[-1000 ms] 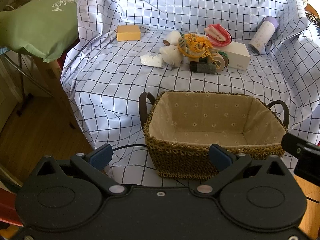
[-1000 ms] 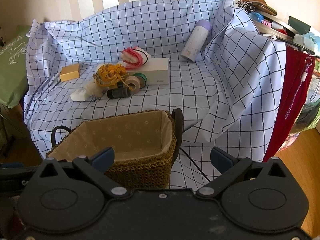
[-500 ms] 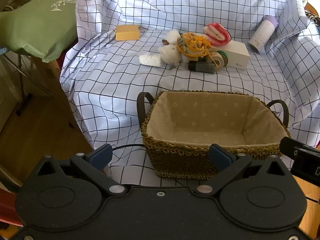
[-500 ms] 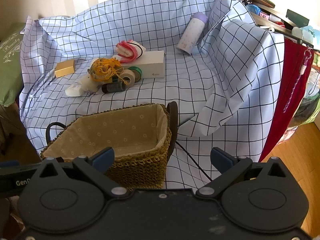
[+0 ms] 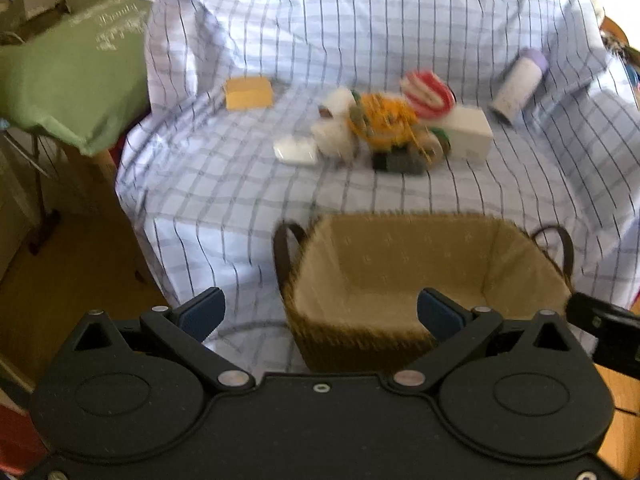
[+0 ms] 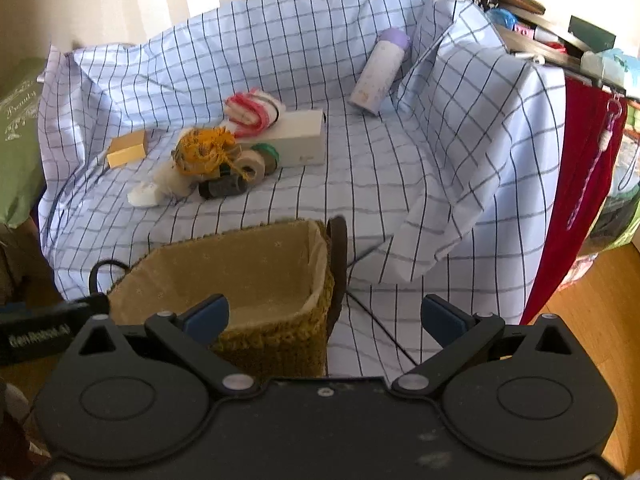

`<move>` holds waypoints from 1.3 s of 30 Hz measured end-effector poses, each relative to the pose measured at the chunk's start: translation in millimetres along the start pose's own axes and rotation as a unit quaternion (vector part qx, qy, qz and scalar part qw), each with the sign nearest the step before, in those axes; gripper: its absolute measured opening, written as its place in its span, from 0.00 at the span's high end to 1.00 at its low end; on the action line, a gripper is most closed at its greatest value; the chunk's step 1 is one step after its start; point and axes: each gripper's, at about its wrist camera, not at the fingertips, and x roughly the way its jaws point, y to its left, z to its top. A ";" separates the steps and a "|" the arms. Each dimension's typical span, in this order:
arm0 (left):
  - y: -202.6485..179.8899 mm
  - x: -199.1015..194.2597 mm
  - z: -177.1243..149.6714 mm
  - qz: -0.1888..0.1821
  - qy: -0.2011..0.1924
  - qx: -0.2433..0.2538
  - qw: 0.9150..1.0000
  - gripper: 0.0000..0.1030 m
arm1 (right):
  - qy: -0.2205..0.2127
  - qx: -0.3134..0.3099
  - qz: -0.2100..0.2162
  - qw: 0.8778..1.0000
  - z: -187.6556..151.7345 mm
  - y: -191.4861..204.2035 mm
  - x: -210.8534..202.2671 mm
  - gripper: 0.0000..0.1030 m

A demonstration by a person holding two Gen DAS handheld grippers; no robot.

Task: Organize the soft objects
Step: 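Grasp the yellow embroidered pouch with the left tool while the right tool grasps the red-white cloth bundle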

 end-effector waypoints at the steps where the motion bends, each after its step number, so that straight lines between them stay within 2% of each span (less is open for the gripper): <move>1: 2.8 0.7 4.0 0.002 -0.006 0.003 1.000 0.04 | -0.006 -0.001 -0.001 1.000 2.7 -0.1 0.2 0.00; 8: 27.8 14.9 37.3 0.000 -0.027 -0.028 0.999 0.04 | -0.061 -0.003 0.001 0.998 35.0 -0.9 -0.6 0.01; 11: 33.1 24.8 48.6 0.011 -0.031 -0.028 0.999 0.04 | -0.072 0.001 0.014 0.997 51.8 0.3 4.8 0.01; 15: 35.9 39.2 58.6 0.010 -0.027 -0.020 0.999 0.04 | -0.065 0.007 0.041 0.997 70.8 3.0 19.1 0.01; 20: 32.9 63.1 68.3 -0.003 -0.011 -0.005 1.000 0.04 | -0.037 0.021 0.070 0.997 90.5 8.6 48.0 0.01; 26: 25.4 90.9 77.8 -0.015 0.003 0.017 1.000 0.04 | -0.034 0.021 0.076 0.996 115.1 21.4 82.4 0.01; 34: 20.5 120.7 84.9 -0.039 0.026 0.022 0.999 0.04 | -0.026 0.013 0.102 0.994 158.7 47.1 132.2 0.01; 39: 18.8 132.1 89.5 -0.044 0.028 0.029 0.998 0.04 | -0.027 0.006 0.098 0.995 186.4 67.6 165.9 0.01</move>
